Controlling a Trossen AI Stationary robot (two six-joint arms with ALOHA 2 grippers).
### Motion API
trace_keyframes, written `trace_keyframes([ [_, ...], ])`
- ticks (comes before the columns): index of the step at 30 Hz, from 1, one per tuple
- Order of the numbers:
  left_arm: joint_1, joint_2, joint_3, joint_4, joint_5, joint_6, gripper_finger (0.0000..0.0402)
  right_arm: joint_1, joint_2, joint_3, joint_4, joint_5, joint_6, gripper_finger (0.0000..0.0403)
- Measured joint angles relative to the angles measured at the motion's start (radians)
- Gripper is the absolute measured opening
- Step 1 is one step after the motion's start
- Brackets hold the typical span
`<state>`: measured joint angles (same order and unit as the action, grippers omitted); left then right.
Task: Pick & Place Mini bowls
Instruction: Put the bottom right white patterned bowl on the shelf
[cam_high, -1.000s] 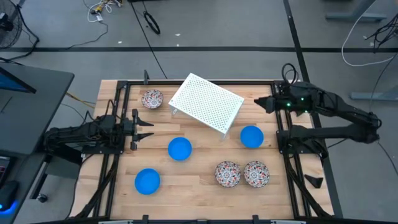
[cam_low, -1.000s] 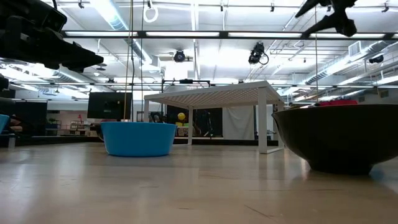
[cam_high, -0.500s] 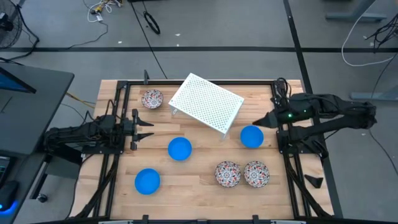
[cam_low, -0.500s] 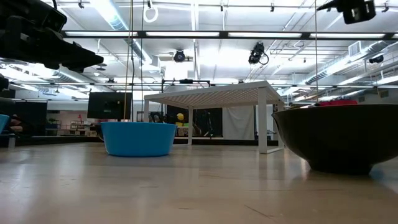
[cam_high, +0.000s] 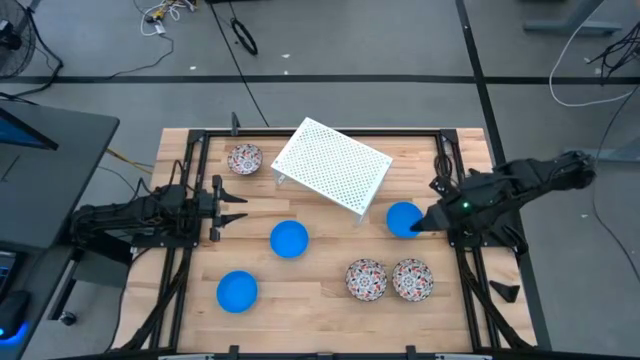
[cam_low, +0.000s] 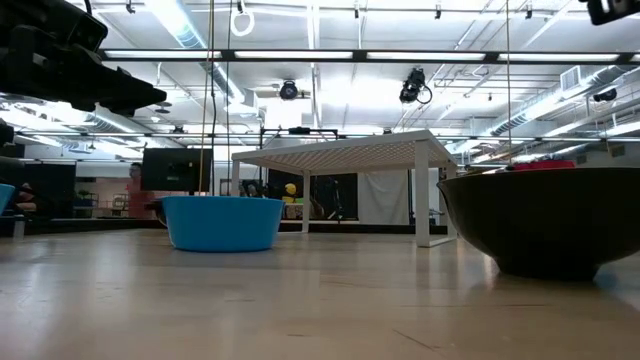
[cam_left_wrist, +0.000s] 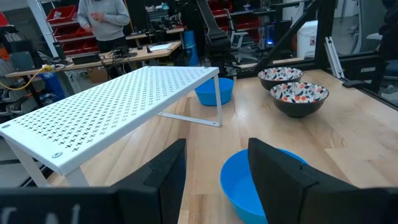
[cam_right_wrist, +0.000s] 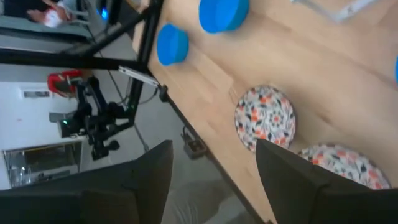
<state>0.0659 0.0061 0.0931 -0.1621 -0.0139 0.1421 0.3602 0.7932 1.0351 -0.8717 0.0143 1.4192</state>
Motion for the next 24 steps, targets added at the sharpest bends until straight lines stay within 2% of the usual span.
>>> trace_keyframes([
  [6,0.000,0.000,0.000,0.000,0.000,0.000,0.0177,0.083,0.063,0.046,-0.065,0.029,0.088,0.0233],
  [17,0.000,0.000,0.000,0.000,0.000,0.000,0.0177,0.182,0.291,0.382,-0.539,0.086,0.192,0.0233],
  [21,0.000,0.000,0.000,0.000,0.000,0.000,0.0177,0.209,0.350,0.454,-0.682,0.063,0.241,0.0233],
  [24,0.000,0.000,0.000,0.000,0.000,0.000,0.0177,0.225,0.372,0.469,-0.696,0.041,0.256,0.0233],
])
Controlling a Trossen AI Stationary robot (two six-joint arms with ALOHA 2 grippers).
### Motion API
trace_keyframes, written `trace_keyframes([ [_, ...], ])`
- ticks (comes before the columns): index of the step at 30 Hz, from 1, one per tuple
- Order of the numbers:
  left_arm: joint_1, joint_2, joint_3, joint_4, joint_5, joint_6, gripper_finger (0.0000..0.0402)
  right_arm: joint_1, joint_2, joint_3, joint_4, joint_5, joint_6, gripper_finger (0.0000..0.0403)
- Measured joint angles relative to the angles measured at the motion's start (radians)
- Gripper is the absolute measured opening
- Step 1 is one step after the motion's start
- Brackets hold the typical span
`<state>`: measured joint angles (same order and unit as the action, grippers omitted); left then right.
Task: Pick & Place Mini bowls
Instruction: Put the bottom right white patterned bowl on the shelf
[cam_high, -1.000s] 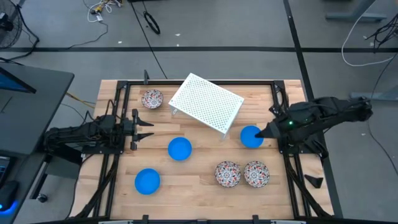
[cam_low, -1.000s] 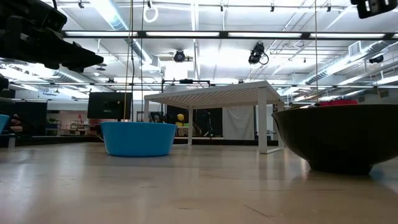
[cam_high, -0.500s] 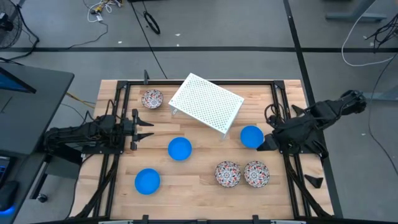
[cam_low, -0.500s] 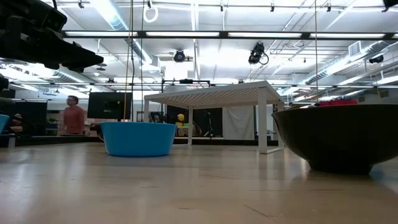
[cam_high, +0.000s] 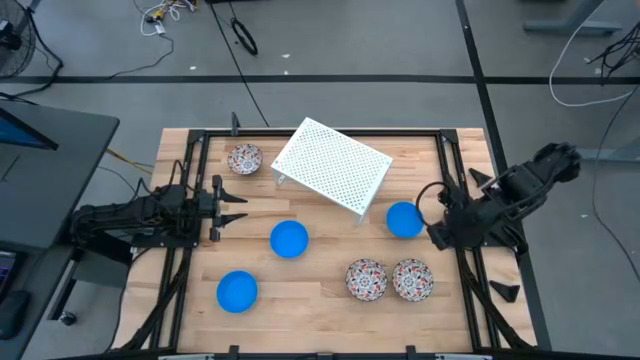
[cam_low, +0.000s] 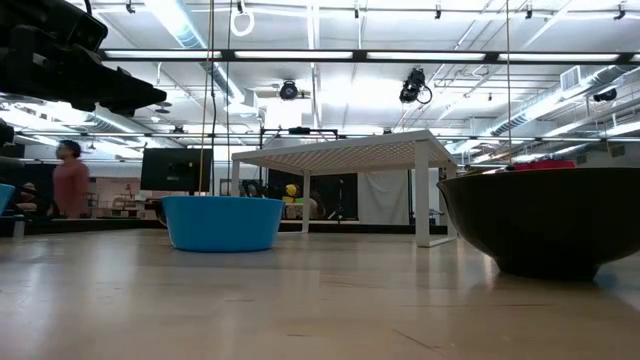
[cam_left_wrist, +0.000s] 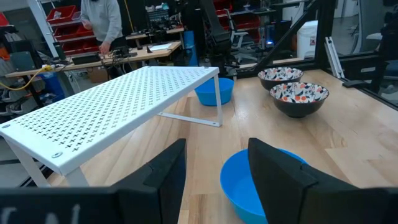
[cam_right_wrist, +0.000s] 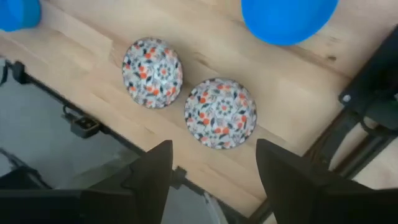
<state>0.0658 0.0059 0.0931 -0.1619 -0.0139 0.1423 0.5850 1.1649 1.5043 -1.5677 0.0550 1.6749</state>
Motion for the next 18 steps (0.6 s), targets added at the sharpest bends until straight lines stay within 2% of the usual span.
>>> trace_keyframes([
  [8,0.000,0.000,0.000,0.000,0.000,0.000,0.0177,0.022,0.034,0.000,-0.004,-0.051,0.033,0.0233],
  [18,0.000,0.000,0.000,0.000,0.000,0.000,0.0177,0.022,0.075,0.000,-0.003,-0.073,-0.035,0.0233],
])
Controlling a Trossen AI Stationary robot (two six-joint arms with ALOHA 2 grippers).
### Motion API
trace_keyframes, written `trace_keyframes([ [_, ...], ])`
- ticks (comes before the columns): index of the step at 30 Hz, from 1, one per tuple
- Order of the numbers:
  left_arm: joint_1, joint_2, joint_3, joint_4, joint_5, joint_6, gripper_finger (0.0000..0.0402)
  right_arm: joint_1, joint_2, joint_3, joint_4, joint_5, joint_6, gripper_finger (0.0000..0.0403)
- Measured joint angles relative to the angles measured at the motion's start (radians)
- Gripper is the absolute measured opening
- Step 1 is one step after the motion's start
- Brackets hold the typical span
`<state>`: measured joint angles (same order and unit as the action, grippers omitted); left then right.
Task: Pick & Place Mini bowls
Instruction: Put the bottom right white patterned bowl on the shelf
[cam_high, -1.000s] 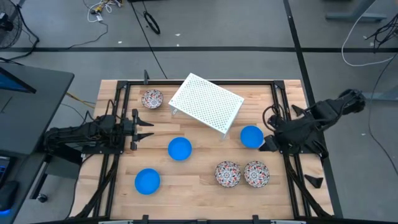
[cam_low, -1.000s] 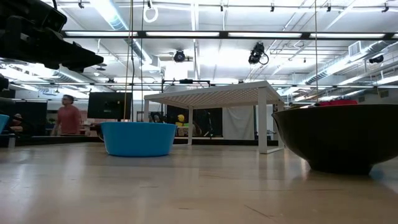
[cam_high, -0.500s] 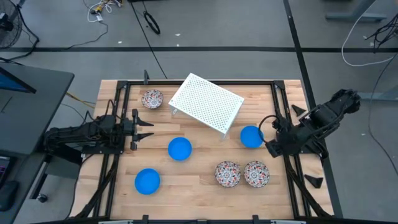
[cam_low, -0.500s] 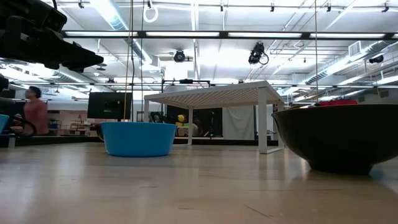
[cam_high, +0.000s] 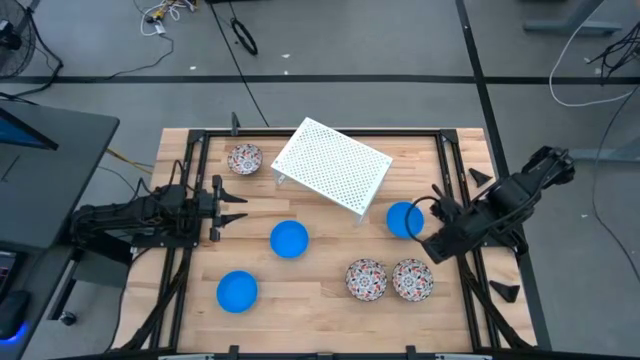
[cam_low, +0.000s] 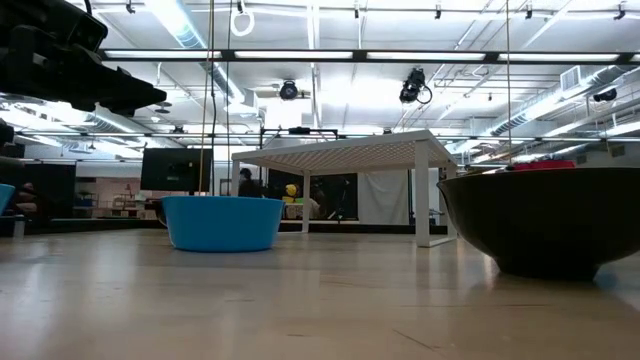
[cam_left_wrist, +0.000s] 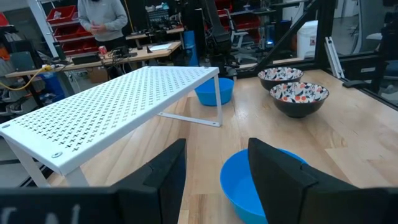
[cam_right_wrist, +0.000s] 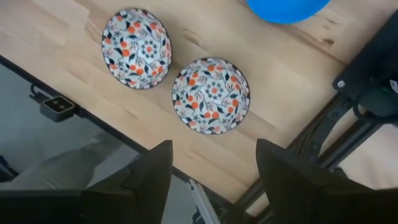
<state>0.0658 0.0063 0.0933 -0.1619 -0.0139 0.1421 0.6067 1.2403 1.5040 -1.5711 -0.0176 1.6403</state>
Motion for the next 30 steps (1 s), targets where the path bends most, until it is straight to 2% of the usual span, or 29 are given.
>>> trace_keyframes([
  [10,0.000,0.000,0.000,0.000,0.000,0.000,0.0177,0.005,0.051,-0.001,0.013,-0.013,-0.073,0.0233],
  [23,0.000,0.000,0.000,0.000,0.000,0.000,0.0177,0.064,0.172,-0.002,0.077,-0.044,-0.394,0.0233],
  [30,0.000,0.000,0.000,0.000,0.000,0.000,0.0177,0.113,0.223,-0.002,0.077,-0.044,-0.488,0.0233],
])
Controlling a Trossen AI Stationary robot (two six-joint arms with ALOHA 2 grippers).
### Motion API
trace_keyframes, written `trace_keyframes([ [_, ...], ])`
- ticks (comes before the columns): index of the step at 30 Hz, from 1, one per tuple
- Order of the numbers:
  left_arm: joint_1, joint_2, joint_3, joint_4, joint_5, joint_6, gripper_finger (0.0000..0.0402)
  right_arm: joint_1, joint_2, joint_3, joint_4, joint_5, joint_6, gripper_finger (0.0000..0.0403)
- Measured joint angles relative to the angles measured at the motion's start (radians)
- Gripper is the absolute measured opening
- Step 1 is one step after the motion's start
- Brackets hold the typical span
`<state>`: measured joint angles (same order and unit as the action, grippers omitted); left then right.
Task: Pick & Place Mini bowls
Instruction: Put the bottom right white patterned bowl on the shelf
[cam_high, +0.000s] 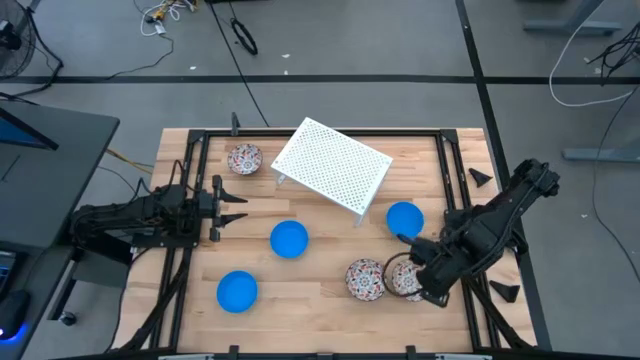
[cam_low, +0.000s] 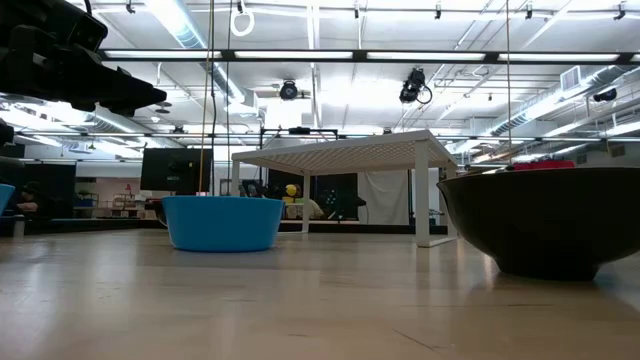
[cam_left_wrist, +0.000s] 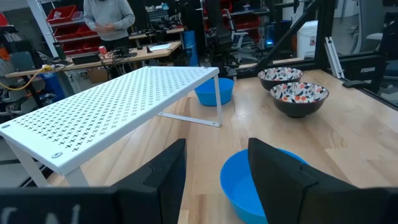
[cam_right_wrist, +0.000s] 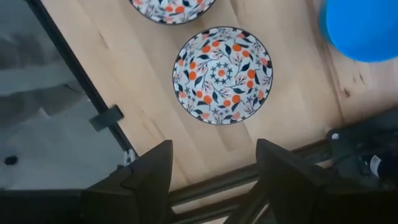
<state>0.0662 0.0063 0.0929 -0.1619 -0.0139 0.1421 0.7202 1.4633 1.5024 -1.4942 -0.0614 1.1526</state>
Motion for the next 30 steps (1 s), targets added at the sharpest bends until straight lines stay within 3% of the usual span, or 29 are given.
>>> trace_keyframes([
  [7,0.000,0.000,0.000,0.000,0.000,0.000,0.0177,0.028,0.017,-0.023,-0.010,0.000,0.171,0.0233],
  [22,0.000,0.000,0.000,0.000,0.000,0.000,0.0177,0.048,-0.024,-0.280,0.130,-0.062,0.697,0.0233],
  [30,0.000,0.000,0.000,0.000,0.000,0.000,0.0177,0.048,-0.053,-0.407,0.237,-0.060,0.807,0.0233],
])
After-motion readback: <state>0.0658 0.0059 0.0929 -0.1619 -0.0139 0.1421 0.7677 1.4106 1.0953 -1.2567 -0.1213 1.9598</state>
